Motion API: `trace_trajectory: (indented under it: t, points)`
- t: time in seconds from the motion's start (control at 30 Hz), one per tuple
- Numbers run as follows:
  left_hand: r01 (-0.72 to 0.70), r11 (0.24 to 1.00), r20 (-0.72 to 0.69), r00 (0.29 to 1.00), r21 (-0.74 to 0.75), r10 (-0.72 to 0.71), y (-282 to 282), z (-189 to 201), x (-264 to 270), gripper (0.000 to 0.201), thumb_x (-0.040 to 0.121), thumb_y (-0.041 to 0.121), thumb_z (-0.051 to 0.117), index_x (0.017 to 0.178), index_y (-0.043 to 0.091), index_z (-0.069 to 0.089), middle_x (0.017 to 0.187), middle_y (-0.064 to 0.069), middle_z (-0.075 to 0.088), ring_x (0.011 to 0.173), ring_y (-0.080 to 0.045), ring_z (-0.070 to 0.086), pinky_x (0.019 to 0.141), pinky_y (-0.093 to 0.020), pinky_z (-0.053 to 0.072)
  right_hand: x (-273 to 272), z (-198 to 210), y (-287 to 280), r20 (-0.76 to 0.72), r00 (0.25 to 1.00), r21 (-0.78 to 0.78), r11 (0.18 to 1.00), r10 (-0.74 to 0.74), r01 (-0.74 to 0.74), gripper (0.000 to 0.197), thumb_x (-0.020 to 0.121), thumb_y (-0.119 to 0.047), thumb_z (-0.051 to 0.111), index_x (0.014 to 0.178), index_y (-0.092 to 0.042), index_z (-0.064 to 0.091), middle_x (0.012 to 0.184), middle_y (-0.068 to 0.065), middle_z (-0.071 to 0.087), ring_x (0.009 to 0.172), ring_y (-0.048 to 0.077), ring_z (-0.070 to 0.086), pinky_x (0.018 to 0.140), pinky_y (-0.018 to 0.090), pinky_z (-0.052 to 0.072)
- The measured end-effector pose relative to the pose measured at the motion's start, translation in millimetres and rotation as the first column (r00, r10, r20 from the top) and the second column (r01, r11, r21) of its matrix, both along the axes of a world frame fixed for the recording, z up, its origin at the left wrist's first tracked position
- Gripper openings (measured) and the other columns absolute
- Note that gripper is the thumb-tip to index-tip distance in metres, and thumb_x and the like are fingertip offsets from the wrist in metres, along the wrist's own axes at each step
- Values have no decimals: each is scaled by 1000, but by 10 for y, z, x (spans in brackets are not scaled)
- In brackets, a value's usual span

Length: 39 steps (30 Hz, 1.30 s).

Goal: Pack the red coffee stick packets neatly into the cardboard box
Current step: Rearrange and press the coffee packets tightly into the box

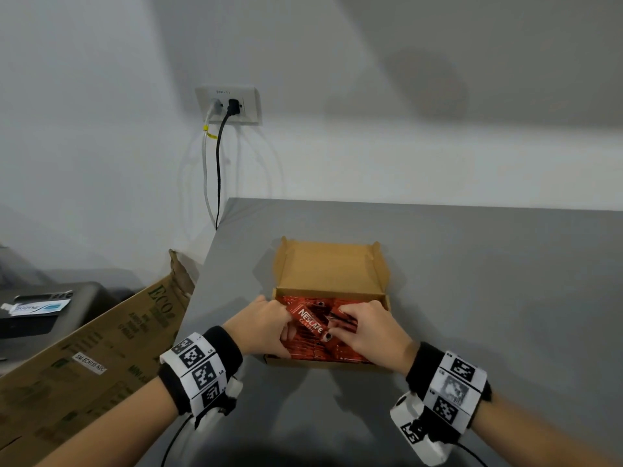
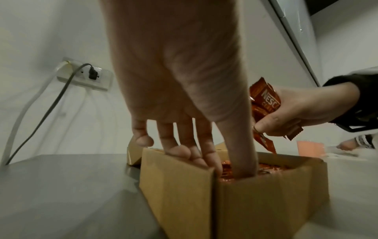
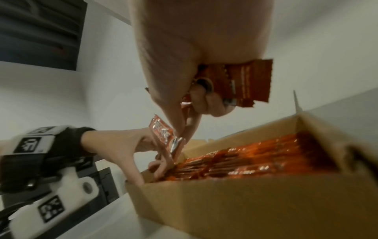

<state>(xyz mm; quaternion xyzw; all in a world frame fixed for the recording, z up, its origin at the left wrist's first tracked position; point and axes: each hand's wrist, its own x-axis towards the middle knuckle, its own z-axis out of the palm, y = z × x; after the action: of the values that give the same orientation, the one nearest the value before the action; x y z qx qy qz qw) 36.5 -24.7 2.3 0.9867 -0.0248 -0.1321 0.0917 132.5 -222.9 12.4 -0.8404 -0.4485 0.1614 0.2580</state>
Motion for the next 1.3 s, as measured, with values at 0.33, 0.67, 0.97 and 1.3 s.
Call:
trace_trajectory:
  t: [0.33,0.67,0.97,1.3]
  points:
    - [3,997,-7,1000,-72,-4,36,13,-45,24,78,43,69,87,22,62,91,9,66,88,-7,57,80,-21,30,-154,5,186,55,954,-262,926,295,-271,22,90,-28,56,102,-14,68,97,4,71,88,21,65,79,35,51]
    - [-122,951,-89,991,-283,101,155,316,-60,37,79,-5,51,103,17,69,108,2,63,100,-9,55,86,-17,43,-177,132,446,145,885,-465,820,442,-333,18,83,-18,60,95,-6,65,91,12,67,83,31,64,69,37,53]
    - [-141,938,-152,984,-316,96,-9,273,-82,11,79,11,70,89,9,75,90,-2,72,68,-2,58,68,-8,47,-173,137,529,108,904,-475,820,414,-318,16,84,-20,60,88,-5,62,88,13,64,82,30,60,62,33,43]
    - [-3,990,-166,986,-142,-21,-160,277,-54,17,84,17,66,96,7,72,98,-5,69,89,-16,60,78,-24,50,-126,149,428,52,925,-456,833,377,-314,18,79,-19,64,85,-3,66,71,8,61,64,25,56,47,27,36]
